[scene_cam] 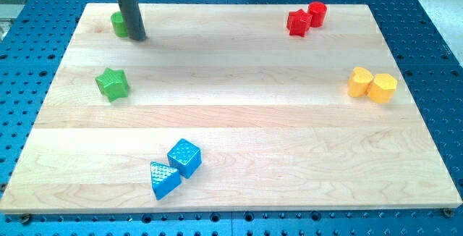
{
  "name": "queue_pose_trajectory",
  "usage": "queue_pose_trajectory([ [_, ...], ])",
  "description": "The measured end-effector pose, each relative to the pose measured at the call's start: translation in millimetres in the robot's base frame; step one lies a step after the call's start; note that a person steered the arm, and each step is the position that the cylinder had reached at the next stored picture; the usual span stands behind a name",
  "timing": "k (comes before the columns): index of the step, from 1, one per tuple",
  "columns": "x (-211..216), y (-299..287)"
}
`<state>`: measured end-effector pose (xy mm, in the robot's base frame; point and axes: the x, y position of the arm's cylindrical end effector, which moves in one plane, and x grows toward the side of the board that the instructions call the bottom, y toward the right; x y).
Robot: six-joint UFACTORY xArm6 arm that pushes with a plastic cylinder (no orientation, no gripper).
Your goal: Slide the blue cube to the right
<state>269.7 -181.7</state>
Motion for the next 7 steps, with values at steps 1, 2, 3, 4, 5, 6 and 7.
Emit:
queue_pose_trajectory([
  [1, -10.6, -17.7],
  [2, -19.6, -17.7],
  [3, 4.6, 33.2],
  [4, 82.5, 74.1],
  [5, 168.3, 112.2],
  [6, 193.5, 146.6],
  [7, 271.9, 135.4],
])
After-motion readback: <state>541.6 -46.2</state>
